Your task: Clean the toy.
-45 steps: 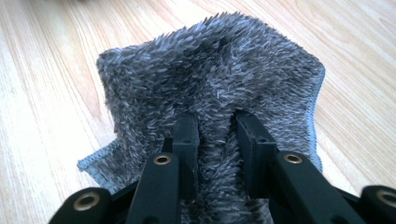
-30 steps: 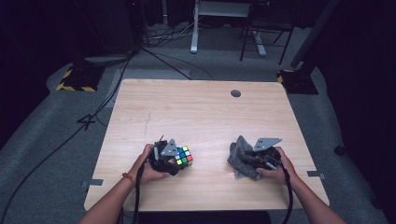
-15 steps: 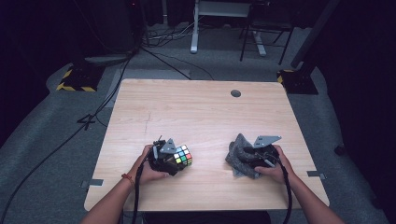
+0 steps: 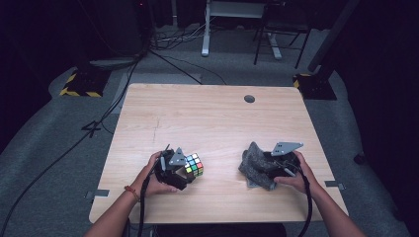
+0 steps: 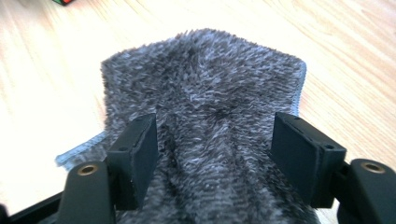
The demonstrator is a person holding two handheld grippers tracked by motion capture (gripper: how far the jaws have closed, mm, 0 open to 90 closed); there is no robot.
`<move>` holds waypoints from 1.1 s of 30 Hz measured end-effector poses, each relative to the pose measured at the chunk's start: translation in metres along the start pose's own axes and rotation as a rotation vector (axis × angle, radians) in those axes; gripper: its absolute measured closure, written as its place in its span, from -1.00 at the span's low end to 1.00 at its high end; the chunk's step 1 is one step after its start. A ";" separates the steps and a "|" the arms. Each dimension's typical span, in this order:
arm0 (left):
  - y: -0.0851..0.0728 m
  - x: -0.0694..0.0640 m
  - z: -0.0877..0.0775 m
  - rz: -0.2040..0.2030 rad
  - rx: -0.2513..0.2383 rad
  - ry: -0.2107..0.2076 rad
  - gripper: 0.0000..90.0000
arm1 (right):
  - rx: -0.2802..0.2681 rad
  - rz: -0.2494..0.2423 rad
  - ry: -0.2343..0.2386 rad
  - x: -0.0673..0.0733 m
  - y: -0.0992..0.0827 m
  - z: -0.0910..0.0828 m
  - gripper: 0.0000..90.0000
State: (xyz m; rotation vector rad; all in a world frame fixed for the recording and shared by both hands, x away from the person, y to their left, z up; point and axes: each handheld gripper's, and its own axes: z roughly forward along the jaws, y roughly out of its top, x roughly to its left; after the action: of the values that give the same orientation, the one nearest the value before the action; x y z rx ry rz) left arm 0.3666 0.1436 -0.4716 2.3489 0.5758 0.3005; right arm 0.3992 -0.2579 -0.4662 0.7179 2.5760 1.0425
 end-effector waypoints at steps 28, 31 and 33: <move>-0.043 0.017 -0.052 -0.035 0.052 0.174 -0.63 | -0.010 0.061 -0.121 -0.018 -0.049 -0.067 -0.43; -0.052 0.018 -0.053 -0.039 0.081 0.195 -0.62 | 0.003 0.095 -0.142 -0.021 -0.064 -0.070 -0.43; -0.058 0.020 -0.053 -0.063 0.086 0.188 -0.61 | 0.016 0.114 -0.150 -0.023 -0.075 -0.070 -0.44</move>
State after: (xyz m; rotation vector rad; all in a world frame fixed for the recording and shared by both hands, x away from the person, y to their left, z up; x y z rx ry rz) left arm 0.3460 0.2226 -0.4706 2.3947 0.7651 0.4792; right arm 0.3640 -0.3565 -0.4684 0.9195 2.4432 0.9617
